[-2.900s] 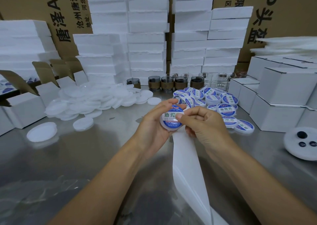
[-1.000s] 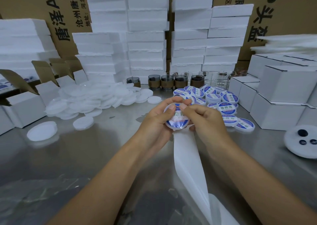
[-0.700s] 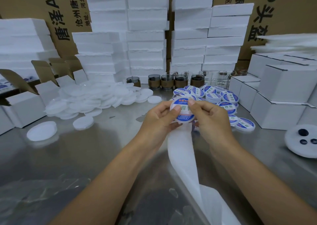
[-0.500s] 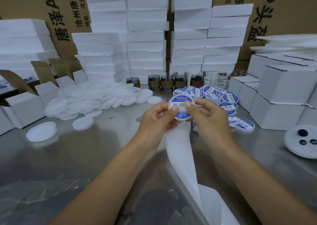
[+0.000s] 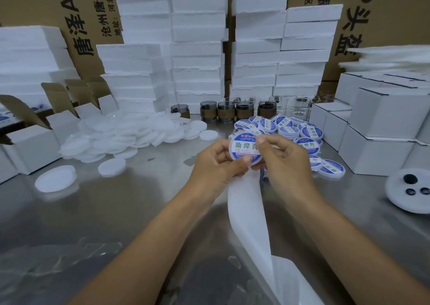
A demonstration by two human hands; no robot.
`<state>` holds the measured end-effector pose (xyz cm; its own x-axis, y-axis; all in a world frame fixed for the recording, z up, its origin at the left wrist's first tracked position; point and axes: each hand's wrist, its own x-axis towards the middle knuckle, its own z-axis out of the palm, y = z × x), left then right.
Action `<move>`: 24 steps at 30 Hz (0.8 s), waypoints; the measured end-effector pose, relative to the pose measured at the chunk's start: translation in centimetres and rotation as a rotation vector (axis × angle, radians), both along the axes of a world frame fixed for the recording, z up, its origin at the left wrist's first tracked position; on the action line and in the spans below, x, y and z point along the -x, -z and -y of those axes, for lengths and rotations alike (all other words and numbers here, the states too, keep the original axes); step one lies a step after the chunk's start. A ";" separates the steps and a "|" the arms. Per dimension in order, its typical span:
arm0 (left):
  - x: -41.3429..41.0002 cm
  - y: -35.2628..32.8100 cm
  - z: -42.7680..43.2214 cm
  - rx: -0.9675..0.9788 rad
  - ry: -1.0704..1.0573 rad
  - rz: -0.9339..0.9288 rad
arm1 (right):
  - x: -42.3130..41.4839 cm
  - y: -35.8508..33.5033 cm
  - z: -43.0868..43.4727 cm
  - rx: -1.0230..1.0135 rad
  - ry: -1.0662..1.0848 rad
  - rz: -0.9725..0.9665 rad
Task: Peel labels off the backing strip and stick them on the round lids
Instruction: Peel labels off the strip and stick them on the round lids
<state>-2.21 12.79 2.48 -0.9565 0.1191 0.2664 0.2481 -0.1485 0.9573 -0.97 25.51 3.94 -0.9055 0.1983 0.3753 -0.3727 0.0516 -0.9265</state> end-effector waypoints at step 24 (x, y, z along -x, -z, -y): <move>0.2 -0.5 0.6 -0.162 -0.046 -0.014 | 0.1 0.9 0.4 -0.172 -0.204 -0.079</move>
